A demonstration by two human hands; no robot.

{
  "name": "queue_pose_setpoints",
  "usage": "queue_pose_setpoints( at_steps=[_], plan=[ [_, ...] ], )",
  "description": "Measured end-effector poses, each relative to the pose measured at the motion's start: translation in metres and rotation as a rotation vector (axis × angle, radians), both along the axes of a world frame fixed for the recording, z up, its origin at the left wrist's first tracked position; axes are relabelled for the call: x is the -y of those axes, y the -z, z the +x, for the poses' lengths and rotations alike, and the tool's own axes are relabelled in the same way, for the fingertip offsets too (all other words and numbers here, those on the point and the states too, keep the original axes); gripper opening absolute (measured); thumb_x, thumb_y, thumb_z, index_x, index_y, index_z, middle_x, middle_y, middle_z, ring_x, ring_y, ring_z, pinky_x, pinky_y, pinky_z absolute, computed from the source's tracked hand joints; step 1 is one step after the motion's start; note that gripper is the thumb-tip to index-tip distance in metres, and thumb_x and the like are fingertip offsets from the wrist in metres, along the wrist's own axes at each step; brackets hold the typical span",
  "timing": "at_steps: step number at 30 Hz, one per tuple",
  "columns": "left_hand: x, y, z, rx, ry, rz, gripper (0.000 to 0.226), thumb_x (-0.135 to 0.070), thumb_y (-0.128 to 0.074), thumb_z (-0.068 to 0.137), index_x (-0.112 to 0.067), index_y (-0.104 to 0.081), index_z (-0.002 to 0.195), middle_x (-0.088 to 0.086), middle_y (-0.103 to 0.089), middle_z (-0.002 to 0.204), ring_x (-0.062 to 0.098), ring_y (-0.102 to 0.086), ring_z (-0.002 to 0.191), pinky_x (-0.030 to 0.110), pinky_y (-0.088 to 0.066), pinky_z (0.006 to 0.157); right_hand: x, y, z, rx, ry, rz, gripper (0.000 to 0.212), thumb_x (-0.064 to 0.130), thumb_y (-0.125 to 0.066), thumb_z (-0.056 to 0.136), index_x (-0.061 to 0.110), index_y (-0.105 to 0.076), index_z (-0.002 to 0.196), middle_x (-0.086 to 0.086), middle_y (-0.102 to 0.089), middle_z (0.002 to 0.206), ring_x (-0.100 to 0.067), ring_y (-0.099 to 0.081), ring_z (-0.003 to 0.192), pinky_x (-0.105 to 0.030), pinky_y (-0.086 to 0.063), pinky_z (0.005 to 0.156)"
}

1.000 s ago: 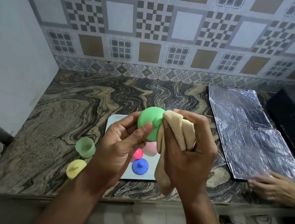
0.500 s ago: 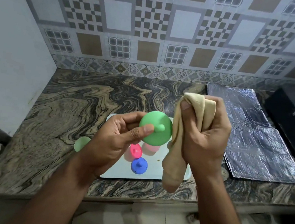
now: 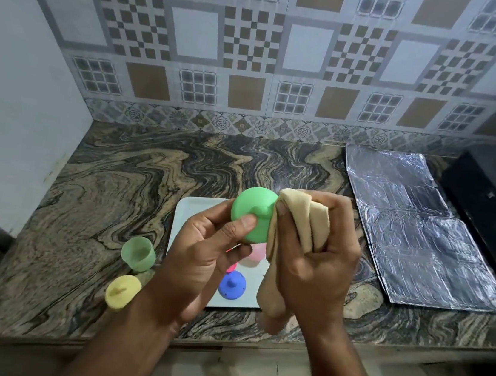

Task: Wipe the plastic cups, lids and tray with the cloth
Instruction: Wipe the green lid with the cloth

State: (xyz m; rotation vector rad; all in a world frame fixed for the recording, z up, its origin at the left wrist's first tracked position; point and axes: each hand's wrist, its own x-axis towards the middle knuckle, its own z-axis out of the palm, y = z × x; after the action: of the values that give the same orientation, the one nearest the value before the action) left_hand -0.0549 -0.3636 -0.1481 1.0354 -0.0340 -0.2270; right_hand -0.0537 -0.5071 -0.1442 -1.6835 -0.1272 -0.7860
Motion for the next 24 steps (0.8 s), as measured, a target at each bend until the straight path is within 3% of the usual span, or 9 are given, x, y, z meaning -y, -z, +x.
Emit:
queue_pose_setpoints(
  at_steps=[3,5,10,12,16,18,21,24],
  plan=[
    [-0.01,0.0,0.007,0.055,0.062,0.063,0.033,-0.026,-0.078,0.081,-0.019,-0.08,0.113,0.007,-0.076,0.105,0.02,-0.068,0.094,0.032,-0.055,0.086,0.008,-0.005,0.0,0.011,-0.089,-0.103,0.023,0.015,-0.083,0.089,0.024,-0.067,0.103,0.011,-0.073,0.095,-0.011,-0.071,0.08,-0.024,-0.055,0.069],
    [-0.02,-0.003,0.009,0.106,0.133,0.13,0.035,-0.029,-0.079,0.079,-0.018,-0.08,0.112,0.007,-0.078,0.105,0.019,-0.072,0.096,0.034,-0.058,0.091,0.014,-0.011,0.004,-0.013,-0.157,-0.152,0.019,0.018,-0.082,0.089,0.023,-0.069,0.102,0.006,-0.075,0.093,-0.009,-0.071,0.077,-0.021,-0.054,0.067],
    [-0.03,-0.008,0.013,0.159,0.284,0.295,0.039,-0.027,-0.07,0.088,-0.008,-0.074,0.122,0.016,-0.076,0.118,0.028,-0.071,0.109,0.043,-0.055,0.102,0.023,-0.018,0.021,-0.098,-0.276,-0.196,0.015,0.016,-0.083,0.09,0.014,-0.069,0.095,0.003,-0.073,0.083,-0.021,-0.067,0.07,-0.036,-0.054,0.063],
    [-0.029,-0.009,0.015,0.125,0.277,0.24,0.038,-0.024,-0.07,0.088,-0.008,-0.075,0.122,0.015,-0.076,0.119,0.027,-0.072,0.109,0.036,-0.058,0.098,0.022,-0.016,0.025,-0.137,-0.294,-0.149,0.015,0.011,-0.081,0.092,0.014,-0.066,0.094,0.007,-0.069,0.077,-0.012,-0.063,0.066,-0.031,-0.052,0.061],
    [-0.026,-0.005,0.016,0.054,0.256,0.083,0.044,-0.031,-0.087,0.079,-0.01,-0.079,0.117,0.011,-0.078,0.115,0.019,-0.074,0.105,0.031,-0.06,0.096,0.02,-0.014,0.022,-0.138,-0.331,0.102,0.016,0.008,-0.074,0.096,0.002,-0.06,0.093,-0.011,-0.06,0.07,-0.011,-0.052,0.064,-0.024,-0.046,0.057],
    [-0.024,-0.003,0.016,0.021,0.245,0.013,0.053,-0.039,-0.092,0.072,-0.009,-0.08,0.115,0.011,-0.078,0.114,0.018,-0.075,0.104,0.03,-0.06,0.096,0.017,-0.013,0.018,-0.134,-0.356,0.12,0.013,0.011,-0.074,0.095,0.006,-0.062,0.093,-0.005,-0.061,0.072,-0.009,-0.053,0.065,-0.022,-0.047,0.059],
    [-0.019,-0.002,0.015,-0.024,0.191,-0.045,0.049,-0.043,-0.094,0.068,-0.012,-0.082,0.104,0.006,-0.08,0.107,0.013,-0.075,0.1,0.027,-0.06,0.091,0.011,-0.013,0.011,-0.127,-0.325,0.157,0.014,0.012,-0.076,0.094,0.007,-0.062,0.093,-0.011,-0.064,0.074,-0.01,-0.056,0.065,-0.023,-0.049,0.059],
    [-0.014,-0.002,0.009,-0.064,0.161,-0.128,0.046,-0.042,-0.095,0.066,-0.017,-0.083,0.103,0.0,-0.079,0.105,0.009,-0.074,0.093,0.024,-0.059,0.079,0.002,-0.012,0.006,-0.095,-0.201,0.206,0.015,0.009,-0.075,0.093,0.012,-0.06,0.091,0.003,-0.065,0.073,-0.006,-0.057,0.064,-0.02,-0.05,0.06]
  ],
)
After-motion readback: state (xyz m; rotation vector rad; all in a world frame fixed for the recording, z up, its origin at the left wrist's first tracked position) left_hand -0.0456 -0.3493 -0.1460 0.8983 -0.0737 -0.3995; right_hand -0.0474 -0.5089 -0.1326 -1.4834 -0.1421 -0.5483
